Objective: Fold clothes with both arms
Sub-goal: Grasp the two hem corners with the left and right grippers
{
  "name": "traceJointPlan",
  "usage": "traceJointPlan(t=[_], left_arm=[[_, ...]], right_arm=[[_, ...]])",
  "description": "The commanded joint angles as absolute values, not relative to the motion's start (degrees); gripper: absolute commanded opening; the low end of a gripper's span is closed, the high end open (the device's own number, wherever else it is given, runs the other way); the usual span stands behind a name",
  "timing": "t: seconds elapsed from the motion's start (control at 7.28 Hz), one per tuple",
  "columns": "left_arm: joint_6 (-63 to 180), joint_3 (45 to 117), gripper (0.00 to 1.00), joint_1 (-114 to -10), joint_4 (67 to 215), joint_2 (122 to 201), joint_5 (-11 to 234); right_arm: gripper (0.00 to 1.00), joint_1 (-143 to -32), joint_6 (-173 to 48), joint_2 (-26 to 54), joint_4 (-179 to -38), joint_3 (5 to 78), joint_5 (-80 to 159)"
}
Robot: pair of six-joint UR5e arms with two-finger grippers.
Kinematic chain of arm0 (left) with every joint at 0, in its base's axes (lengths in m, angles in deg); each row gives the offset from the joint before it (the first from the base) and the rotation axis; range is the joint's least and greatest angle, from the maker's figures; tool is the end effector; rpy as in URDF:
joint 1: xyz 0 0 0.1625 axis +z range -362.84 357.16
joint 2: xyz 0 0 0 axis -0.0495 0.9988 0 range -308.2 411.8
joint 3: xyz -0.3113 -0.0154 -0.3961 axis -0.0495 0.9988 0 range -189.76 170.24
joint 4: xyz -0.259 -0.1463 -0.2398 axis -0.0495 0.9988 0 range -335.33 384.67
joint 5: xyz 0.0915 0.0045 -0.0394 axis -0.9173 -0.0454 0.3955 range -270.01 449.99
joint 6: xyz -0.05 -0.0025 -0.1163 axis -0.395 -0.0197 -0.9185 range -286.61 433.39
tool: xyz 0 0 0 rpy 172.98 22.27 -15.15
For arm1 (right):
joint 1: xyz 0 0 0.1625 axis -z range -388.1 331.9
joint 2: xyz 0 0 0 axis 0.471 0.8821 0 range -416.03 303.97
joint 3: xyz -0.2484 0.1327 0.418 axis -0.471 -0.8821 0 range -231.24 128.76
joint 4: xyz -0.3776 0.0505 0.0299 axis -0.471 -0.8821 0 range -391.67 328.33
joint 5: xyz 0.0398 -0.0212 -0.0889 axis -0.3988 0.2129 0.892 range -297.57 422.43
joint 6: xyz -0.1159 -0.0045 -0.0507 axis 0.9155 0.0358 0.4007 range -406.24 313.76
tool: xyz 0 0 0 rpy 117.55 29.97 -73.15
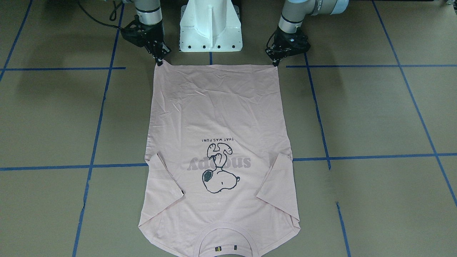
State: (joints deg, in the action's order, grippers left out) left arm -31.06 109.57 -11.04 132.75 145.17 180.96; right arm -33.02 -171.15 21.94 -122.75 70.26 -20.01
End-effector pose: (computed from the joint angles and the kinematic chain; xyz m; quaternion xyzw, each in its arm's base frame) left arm 0.4684 -0.2000 0.4750 -0.0310 0.4278 -0.1740 0.8864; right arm -0.5081 -0.1941 0.4341 -0.0341 -0.3648 0.3392 0.8664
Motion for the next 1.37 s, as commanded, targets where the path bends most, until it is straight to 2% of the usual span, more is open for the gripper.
traceJointPlan(t=[0.0,0.41,0.69,0.96,1.24], left_arm=[[-34.1,114.1,0.00,-10.9,131.6,145.0,181.0],[-41.6,124.8,0.00,-4.8,117.5,145.8,180.9],[-41.0,126.1,0.00,-5.1,112.4,147.4,181.0],[-32.1,123.1,0.00,-13.6,111.3,155.0,181.3],[-24.1,112.4,0.00,-23.4,111.9,162.7,181.6]], right_arm=[[0.00,-32.9,-171.1,22.5,-122.6,71.8,-20.0],[0.00,-29.3,-171.4,30.7,-122.6,82.1,-19.7],[0.00,-29.8,-171.4,30.9,-122.7,83.3,-19.3],[0.00,-35.6,-168.4,26.2,-122.6,80.3,-19.3],[0.00,-44.5,-159.8,16.1,-122.8,71.7,-19.9]])
